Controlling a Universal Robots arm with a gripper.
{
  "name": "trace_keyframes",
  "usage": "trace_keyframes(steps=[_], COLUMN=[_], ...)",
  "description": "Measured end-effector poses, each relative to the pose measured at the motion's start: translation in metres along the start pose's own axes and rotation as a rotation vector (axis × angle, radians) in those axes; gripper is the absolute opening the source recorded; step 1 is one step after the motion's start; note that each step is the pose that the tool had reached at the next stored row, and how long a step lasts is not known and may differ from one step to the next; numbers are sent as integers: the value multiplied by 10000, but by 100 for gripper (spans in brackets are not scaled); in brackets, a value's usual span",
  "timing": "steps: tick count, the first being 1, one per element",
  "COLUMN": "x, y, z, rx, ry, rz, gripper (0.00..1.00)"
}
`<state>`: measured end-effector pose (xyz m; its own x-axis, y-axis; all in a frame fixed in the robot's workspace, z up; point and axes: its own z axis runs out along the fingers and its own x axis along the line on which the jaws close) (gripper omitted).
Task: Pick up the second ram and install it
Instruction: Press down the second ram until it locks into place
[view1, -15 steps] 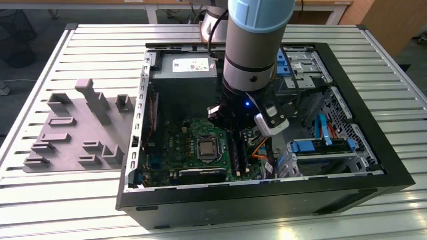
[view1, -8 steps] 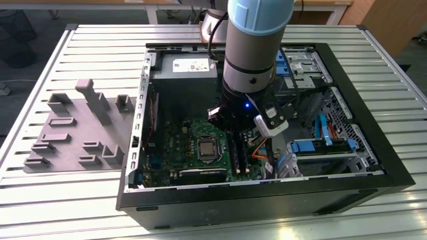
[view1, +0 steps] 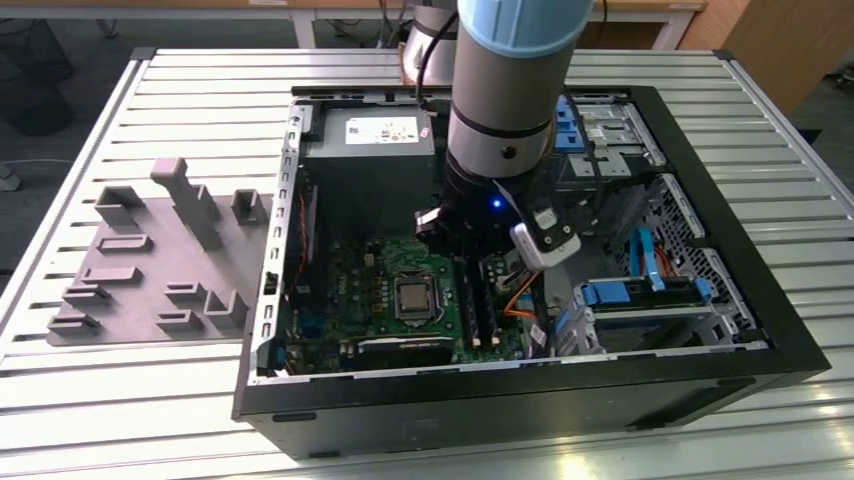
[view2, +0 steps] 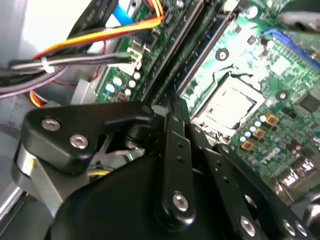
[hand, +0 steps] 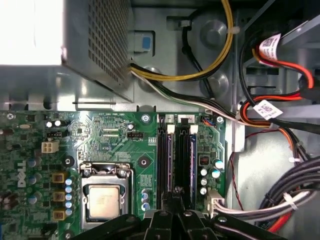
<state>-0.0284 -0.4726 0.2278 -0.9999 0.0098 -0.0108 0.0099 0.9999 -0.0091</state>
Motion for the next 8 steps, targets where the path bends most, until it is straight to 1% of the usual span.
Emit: trace_keyframes(steps=[2,8], x=[0,1], y=[0,-1], z=[-29,-30], rx=[2,-7], ry=[1,1], rz=[-1,0], gripper=[11,11])
